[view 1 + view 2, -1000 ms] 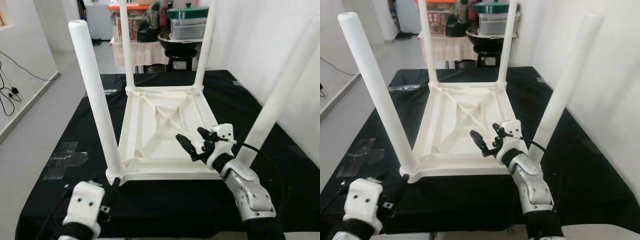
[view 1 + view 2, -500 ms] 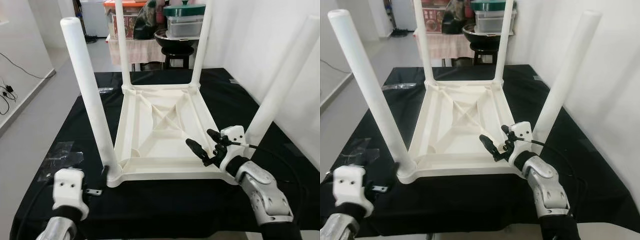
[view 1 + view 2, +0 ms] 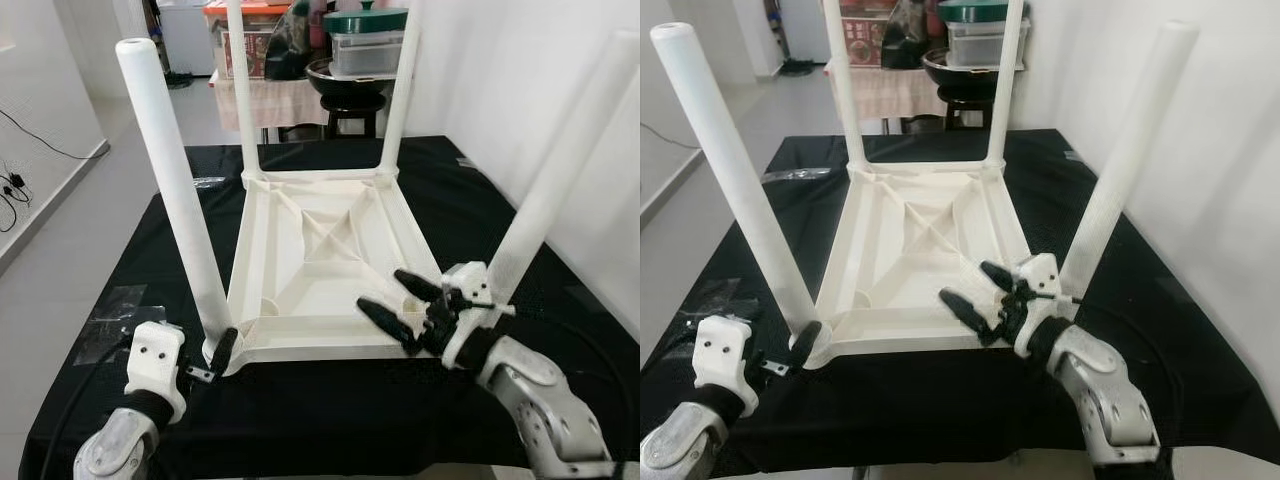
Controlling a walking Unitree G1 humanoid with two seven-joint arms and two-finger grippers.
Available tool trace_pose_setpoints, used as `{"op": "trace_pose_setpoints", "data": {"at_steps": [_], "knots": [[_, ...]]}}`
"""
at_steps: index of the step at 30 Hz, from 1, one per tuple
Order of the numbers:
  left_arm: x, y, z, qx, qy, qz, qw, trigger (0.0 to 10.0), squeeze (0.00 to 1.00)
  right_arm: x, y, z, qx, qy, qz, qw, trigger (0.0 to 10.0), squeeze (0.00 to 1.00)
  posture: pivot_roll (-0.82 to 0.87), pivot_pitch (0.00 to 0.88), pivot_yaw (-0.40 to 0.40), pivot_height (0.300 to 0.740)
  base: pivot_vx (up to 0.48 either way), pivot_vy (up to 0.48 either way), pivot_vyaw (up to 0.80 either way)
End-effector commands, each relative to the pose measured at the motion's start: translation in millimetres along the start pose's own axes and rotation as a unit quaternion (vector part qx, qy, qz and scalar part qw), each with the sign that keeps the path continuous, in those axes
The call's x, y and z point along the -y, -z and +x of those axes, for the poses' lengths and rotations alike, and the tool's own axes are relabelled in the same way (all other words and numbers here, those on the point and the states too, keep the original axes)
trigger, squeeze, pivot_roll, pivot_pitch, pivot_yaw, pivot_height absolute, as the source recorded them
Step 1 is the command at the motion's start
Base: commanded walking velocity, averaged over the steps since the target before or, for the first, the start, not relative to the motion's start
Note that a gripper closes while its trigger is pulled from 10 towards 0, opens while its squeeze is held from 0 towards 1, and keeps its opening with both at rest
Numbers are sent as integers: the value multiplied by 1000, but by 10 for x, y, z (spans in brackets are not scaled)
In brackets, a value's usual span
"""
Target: Building children table
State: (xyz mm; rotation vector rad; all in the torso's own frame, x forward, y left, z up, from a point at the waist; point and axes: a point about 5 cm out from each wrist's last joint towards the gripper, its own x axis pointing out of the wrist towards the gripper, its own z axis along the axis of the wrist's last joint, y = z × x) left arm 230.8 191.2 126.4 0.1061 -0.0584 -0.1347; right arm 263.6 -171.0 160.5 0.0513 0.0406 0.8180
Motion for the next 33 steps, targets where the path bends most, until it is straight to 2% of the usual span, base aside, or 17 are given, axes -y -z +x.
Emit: {"op": "trace_pose_setpoints", "data": {"at_steps": [1,2,10,12,13,14,15,17,19,21,22,23,28,32,33], "knots": [[-96,-19,6,9,-30,8,999,10000,0,-56,-36,0,1,-21,2,1000,10000,0,-69,0,-15,740,0,0,0],[-99,-43,59,18,-35,8,999,10000,0,-79,-72,-50,-4,-30,-2,1000,10000,0,-78,0,-15,740,0,0,0],[-94,-47,125,21,-25,9,999,10000,0,-127,-126,-142,-10,-39,-4,999,10000,0,-94,0,-9,740,0,0,0],[-107,-37,149,22,-20,10,999,10000,0,-182,-166,-279,-21,-46,-4,999,10000,0,-105,0,-2,740,0,0,0],[-107,-37,149,22,-20,10,999,10000,0,-182,-166,-279,-21,-46,-4,999,10000,0,-105,0,-2,740,0,0,0],[-122,-24,150,23,-19,12,999,10000,0,-237,-251,-488,-40,-53,-8,998,10000,0,-113,3,1,740,0,0,0],[-122,-24,150,23,-19,12,999,10000,0,-237,-251,-488,-40,-53,-8,998,10000,0,-113,3,1,740,0,0,0],[-130,-17,149,22,-20,13,999,10000,0,-249,-318,-675,-69,-54,-23,996,10000,0,-126,8,6,740,0,0,0],[-131,-14,150,22,-20,13,999,10000,0,-250,-340,-731,-77,-55,-27,995,10000,0,-130,9,6,740,0,0,0],[-130,-5,148,21,-20,12,999,10000,0,-250,-411,-901,-108,-61,-40,991,10000,0,-141,9,9,740,0,0,0],[-127,2,143,20,-20,12,1000,10000,0,-225,-469,-990,-125,-58,-46,989,10000,0,-145,9,13,740,0,0,0],[-127,2,143,20,-20,12,1000,10000,0,-225,-469,-990,-125,-58,-46,989,10000,0,-145,9,13,740,0,0,0],[-122,22,140,19,-19,12,1000,10000,0,-109,-653,-1207,-156,-39,-61,985,10000,0,-149,1,16,740,0,0,0],[-121,34,137,20,-17,12,1000,10000,0,41,-894,-1329,-135,6,-83,987,10000,0,-149,0,18,740,0,0,0],[-123,37,137,20,-18,12,1000,10000,0,102,-985,-1297,-98,23,-91,991,10000,0,-151,0,16,740,0,0,0]]}}
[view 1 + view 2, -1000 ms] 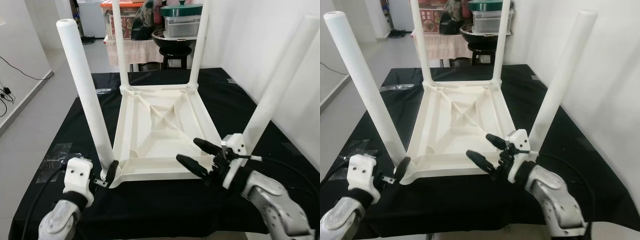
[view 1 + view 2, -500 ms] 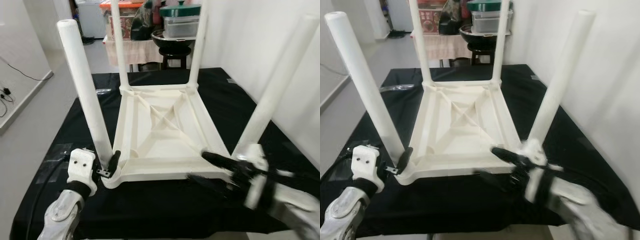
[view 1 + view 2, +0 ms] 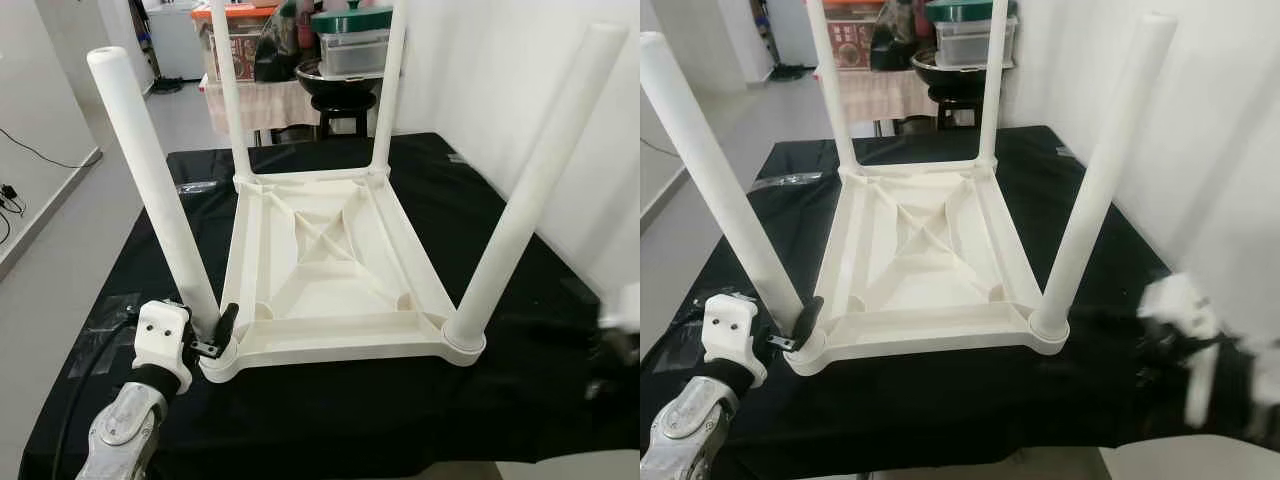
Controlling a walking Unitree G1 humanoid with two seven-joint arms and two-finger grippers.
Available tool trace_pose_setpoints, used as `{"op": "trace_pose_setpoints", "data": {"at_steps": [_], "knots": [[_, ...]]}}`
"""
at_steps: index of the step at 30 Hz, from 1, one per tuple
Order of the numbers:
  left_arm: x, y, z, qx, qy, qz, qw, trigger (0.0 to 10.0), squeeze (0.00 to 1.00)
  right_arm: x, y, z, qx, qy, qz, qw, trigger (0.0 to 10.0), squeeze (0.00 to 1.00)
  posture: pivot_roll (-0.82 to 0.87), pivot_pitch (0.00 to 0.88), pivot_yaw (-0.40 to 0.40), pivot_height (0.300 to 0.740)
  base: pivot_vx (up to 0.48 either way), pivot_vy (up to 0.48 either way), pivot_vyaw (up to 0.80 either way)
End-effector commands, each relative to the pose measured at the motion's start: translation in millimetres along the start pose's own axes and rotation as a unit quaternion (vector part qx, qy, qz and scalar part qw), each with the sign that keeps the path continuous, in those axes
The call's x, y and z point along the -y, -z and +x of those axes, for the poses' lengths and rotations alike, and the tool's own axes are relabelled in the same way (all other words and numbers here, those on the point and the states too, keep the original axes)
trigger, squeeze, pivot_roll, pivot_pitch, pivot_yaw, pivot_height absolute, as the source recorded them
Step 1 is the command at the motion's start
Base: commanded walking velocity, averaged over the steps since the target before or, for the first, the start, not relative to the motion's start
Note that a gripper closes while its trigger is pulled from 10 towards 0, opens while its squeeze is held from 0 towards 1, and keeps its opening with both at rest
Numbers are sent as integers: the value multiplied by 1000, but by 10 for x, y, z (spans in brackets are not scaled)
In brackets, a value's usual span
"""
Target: Building children table
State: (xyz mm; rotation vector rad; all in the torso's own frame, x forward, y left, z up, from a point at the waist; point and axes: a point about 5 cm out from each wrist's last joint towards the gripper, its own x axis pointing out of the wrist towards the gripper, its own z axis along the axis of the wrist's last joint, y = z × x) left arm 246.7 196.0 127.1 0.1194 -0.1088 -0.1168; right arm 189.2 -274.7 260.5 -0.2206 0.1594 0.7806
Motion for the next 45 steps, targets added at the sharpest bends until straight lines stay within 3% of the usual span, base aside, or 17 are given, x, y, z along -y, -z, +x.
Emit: {"op": "trace_pose_setpoints", "data": {"at_steps": [1,2,9,10,12,13,15,25,26,28,29,30,34,36,40,42,45], "knots": [[-54,30,-14,-4,-8,4,1000,10000,0,47,-55,-7,32,16,6,999,10000,0,-151,0,16,740,0,0,0],[-56,32,-16,-4,-10,4,1000,10000,0,104,-148,57,85,30,5,996,10000,0,-145,0,16,740,0,0,0],[-51,32,-26,-4,-11,6,1000,10000,0,52,-152,219,119,7,10,993,10000,0,-126,0,14,740,0,0,0],[-49,32,-35,-4,-11,7,1000,10000,0,61,-147,272,129,4,18,991,10000,67,-110,0,12,740,0,0,0],[-49,32,-42,-5,-11,7,1000,10000,0,73,-146,300,135,2,25,991,10000,67,-108,0,11,740,0,0,0],[-50,32,-50,-5,-11,8,1000,10000,0,109,-154,315,147,4,38,988,10000,984,-103,0,8,740,0,0,0],[-52,30,-57,-4,-12,8,1000,10000,0,169,-177,325,164,11,56,985,10000,1000,-100,0,2,740,0,0,0],[-67,28,-88,-3,-23,7,1000,10000,0,250,-325,375,218,13,53,974,10000,1000,-90,0,-5,740,0,0,0],[-67,29,-92,-3,-23,7,1000,10000,0,256,-326,387,216,17,52,975,10000,404,-90,0,-5,740,0,0,0],[-67,30,-94,-3,-23,7,1000,10000,0,260,-327,395,214,19,50,975,10000,404,-90,0,-5,740,0,0,0],[-68,30,-95,-4,-24,7,1000,10000,0,267,-326,394,212,20,50,976,10000,169,-85,0,-10,740,0,0,0],[-72,32,-100,-4,-25,7,1000,10000,0,280,-328,353,214,15,46,976,10000,0,-86,0,-10,740,0,0,0],[-78,35,-105,-6,-26,7,1000,10000,0,316,-371,250,235,13,43,971,10000,0,-89,0,-9,740,0,0,0],[-78,37,-107,-6,-26,7,1000,10000,0,404,-489,141,291,33,53,955,10000,0,-90,0,-7,740,0,0,0],[-78,37,-107,-6,-26,7,1000,10000,0,427,-518,119,305,38,57,950,10000,0,-90,0,-7,740,0,0,0],[-78,37,-107,-6,-27,7,1000,10000,0,514,-622,58,362,64,73,927,10000,0,-92,0,-5,740,0,0,0],[-79,37,-107,-6,-28,7,1000,10000,0,558,-645,49,381,81,79,918,10000,0,-92,0,-5,740,0,0,0]]}}
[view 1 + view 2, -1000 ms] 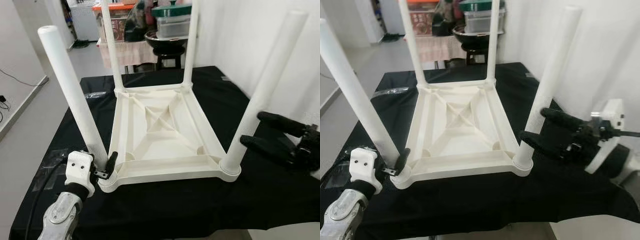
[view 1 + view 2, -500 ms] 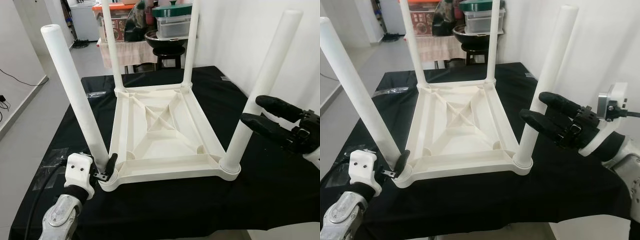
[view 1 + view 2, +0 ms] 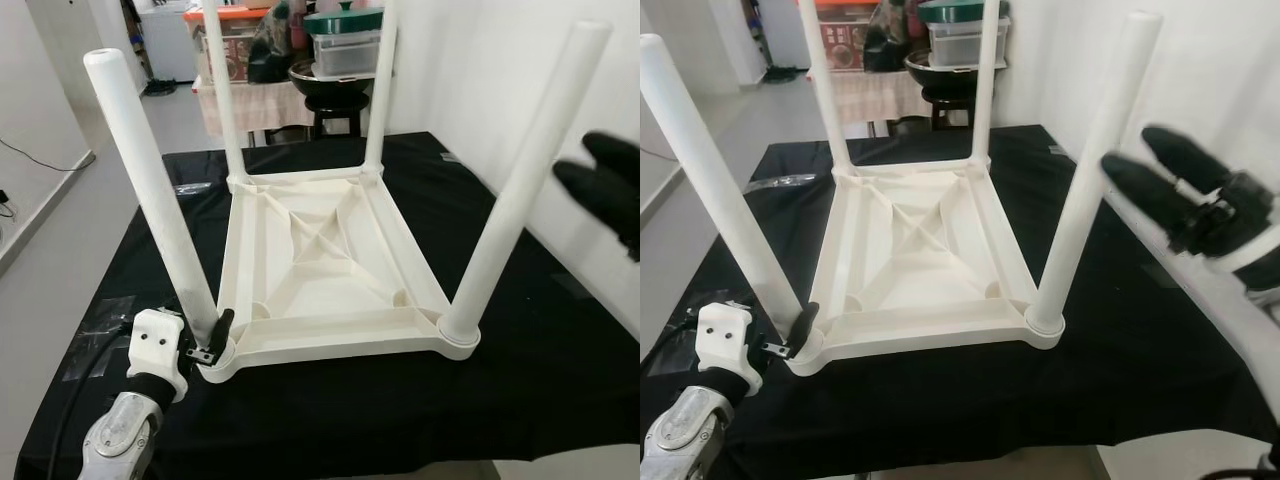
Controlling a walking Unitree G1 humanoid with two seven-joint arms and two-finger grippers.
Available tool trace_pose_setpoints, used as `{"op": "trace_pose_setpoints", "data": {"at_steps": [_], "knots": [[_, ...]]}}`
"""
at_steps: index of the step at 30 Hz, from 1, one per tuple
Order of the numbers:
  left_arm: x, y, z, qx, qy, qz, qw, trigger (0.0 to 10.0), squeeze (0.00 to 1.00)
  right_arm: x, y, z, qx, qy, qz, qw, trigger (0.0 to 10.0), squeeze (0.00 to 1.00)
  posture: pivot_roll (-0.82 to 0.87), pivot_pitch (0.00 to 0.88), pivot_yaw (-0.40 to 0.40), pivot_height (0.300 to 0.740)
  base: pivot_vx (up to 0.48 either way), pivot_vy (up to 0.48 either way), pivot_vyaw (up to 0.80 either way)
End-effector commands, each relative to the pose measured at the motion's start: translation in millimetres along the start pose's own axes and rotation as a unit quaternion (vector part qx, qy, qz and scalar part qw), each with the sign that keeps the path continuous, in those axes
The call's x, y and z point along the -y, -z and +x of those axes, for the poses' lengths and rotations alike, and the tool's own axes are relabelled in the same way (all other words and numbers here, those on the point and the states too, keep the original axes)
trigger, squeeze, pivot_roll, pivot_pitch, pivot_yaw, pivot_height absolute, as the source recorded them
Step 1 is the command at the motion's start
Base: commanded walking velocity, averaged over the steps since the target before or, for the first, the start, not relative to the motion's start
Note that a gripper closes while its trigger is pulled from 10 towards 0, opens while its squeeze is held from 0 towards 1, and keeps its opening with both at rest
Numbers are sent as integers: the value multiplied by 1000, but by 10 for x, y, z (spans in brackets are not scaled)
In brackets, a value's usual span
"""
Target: Building children table
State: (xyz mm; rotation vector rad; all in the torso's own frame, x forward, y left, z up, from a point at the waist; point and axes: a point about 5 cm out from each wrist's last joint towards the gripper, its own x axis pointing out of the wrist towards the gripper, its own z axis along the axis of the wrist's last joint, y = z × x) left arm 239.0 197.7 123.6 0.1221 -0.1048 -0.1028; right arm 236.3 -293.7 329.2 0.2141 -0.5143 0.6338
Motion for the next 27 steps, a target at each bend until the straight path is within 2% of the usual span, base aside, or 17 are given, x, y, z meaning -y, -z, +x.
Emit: {"op": "trace_pose_setpoints", "data": {"at_steps": [1,2,4,5,9,12,17,23,27], "knots": [[-77,9,-25,-3,-22,6,1000,10000,0,55,6,11,22,28,7,999,10000,0,-89,0,-6,740,0,0,0],[-80,8,-28,-3,-24,6,1000,10000,0,116,66,19,15,60,1,998,10000,0,-89,0,-6,740,0,0,0],[-82,6,-31,-3,-24,6,1000,10000,0,152,131,24,4,82,0,997,10000,0,-87,0,-7,740,0,0,0],[-84,4,-33,-3,-24,6,1000,10000,0,156,234,36,-22,90,-10,996,10000,0,-87,0,-7,740,0,0,0],[-84,0,-38,-3,-25,6,1000,10000,0,65,455,105,-66,68,-9,995,10000,0,-83,0,-6,740,0,0,0],[-84,0,-39,-3,-25,6,1000,10000,0,38,499,147,-69,63,-2,996,10000,0,-83,0,-6,740,0,0,0],[-86,-5,-45,-4,-25,7,1000,10000,0,-10,584,440,-64,85,-2,994,10000,0,-70,0,-8,740,0,0,0],[-86,-2,-54,-4,-30,6,1000,10000,0,75,629,535,-70,128,-9,989,10000,0,-66,0,-18,740,0,0,0],[-86,4,-66,-5,-34,4,999,10000,0,85,645,545,-77,129,-11,989,10000,0,-66,0,-21,740,0,0,0]]}}
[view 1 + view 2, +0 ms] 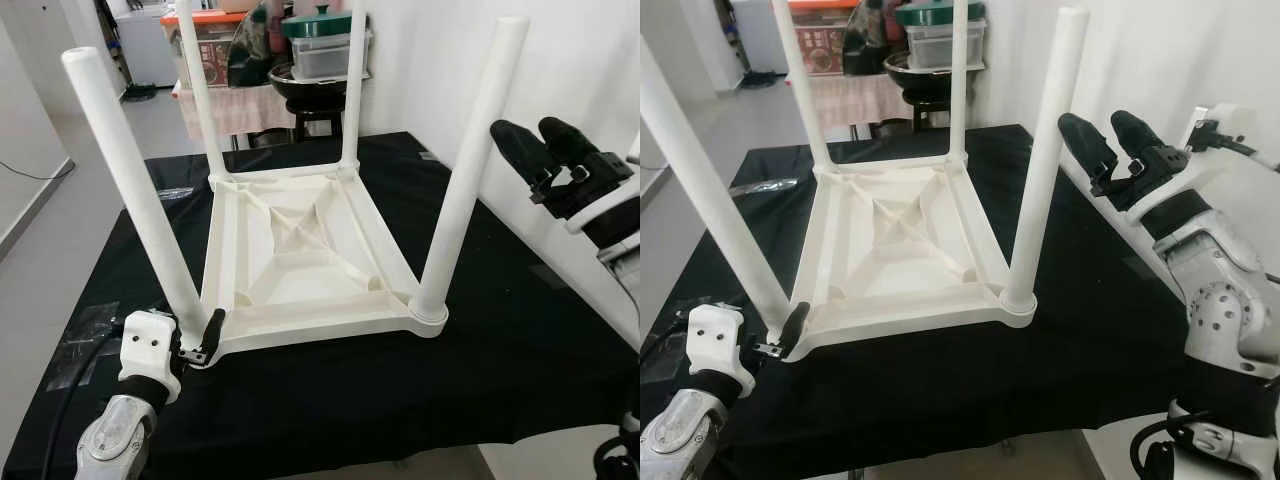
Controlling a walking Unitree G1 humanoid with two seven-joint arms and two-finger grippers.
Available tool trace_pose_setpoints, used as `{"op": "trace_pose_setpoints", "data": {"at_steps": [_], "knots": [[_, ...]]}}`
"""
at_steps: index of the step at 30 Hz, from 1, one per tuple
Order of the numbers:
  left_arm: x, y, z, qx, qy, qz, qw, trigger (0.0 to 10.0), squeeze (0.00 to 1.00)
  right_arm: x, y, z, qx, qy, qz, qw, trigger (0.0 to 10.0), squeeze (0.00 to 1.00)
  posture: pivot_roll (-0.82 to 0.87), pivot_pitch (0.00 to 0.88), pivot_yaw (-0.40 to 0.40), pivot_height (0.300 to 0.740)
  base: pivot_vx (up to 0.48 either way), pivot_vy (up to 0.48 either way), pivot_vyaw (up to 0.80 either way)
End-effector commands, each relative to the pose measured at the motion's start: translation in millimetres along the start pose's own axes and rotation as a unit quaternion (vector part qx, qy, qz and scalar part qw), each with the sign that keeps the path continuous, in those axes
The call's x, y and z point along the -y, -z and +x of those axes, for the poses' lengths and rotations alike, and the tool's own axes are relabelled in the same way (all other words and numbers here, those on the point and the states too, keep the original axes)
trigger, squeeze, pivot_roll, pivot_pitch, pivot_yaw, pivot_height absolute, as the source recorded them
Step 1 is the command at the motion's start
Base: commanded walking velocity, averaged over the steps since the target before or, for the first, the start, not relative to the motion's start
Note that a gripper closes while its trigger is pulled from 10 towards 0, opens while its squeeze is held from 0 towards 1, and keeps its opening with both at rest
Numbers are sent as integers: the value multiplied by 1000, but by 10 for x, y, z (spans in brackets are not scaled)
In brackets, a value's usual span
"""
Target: Building children table
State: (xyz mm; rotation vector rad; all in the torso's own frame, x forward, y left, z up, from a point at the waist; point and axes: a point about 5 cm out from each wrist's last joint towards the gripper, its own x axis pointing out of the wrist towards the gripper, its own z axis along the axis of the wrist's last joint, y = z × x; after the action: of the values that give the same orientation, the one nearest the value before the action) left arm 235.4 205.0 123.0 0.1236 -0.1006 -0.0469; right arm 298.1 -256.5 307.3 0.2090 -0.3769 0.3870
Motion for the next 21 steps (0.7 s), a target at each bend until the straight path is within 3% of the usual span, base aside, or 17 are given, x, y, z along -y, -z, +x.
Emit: {"op": "trace_pose_setpoints", "data": {"at_steps": [1,5,12,17,21], "knots": [[-20,-4,-23,-1,-7,2,1000,10000,0,-23,83,54,-20,2,1,1000,10000,0,-66,0,-21,740,0,0,0],[-12,4,-35,-2,-9,1,1000,10000,0,-74,73,65,-21,-15,1,1000,10000,0,-67,0,-24,740,0,0,0],[-40,-3,-32,-1,-13,3,1000,10000,0,-299,-24,45,5,-121,1,993,10000,0,-63,0,-27,740,0,0,0],[-48,-7,-29,1,-15,4,1000,10000,0,-329,4,52,-1,-132,-3,991,10000,0,-62,0,-27,740,0,0,0],[-61,-15,-19,3,-19,6,1000,10000,0,-257,133,141,-35,-94,-24,995,10000,0,-59,0,-27,740,0,0,0]]}}
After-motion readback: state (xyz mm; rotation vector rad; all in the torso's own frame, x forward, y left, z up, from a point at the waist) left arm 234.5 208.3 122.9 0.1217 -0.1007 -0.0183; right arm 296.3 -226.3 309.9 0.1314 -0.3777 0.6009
